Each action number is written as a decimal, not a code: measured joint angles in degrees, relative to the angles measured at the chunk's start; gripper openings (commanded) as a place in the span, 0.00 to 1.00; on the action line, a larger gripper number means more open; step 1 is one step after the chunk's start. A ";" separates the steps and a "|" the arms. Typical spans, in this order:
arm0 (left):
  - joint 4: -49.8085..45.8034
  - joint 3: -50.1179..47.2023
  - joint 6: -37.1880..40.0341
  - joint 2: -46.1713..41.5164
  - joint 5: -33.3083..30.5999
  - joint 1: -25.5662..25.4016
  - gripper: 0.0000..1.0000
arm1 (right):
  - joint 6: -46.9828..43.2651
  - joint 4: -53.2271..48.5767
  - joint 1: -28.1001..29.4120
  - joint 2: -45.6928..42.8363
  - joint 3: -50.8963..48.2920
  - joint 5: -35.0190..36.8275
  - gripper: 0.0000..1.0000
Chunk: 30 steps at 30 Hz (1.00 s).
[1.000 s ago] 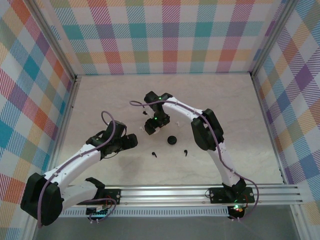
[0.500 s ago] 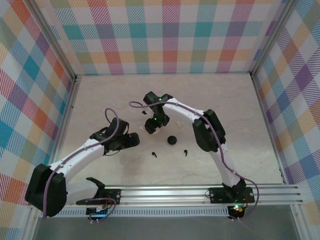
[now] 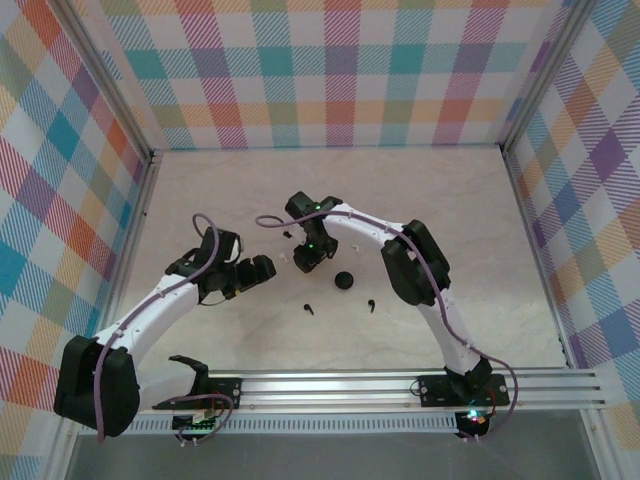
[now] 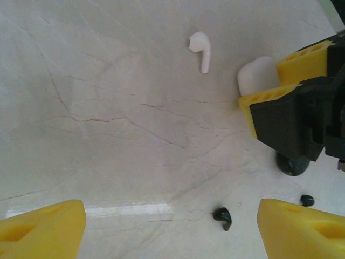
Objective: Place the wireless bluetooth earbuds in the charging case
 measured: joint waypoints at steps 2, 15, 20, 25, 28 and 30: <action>0.20 0.13 -0.24 0.00 1.81 0.94 0.77 | -0.79 1.66 0.00 -1.14 -1.88 0.22 0.43; 8.31 2.86 -2.99 0.00 20.39 6.73 0.64 | -10.23 9.94 0.02 -19.76 -15.26 -3.96 0.41; 14.03 4.37 -4.09 0.00 27.19 6.67 0.59 | -12.70 12.13 0.00 -28.94 -15.67 -11.98 0.41; 17.14 8.04 -4.94 0.83 31.76 5.44 0.57 | -14.12 12.61 0.39 -33.73 -16.81 -18.40 0.41; 18.97 10.10 -5.18 2.23 34.16 3.61 0.56 | -15.26 12.66 0.83 -34.73 -18.73 -20.48 0.40; 19.30 11.43 -5.14 3.52 35.43 1.97 0.54 | -15.72 12.57 1.05 -34.77 -19.85 -20.83 0.40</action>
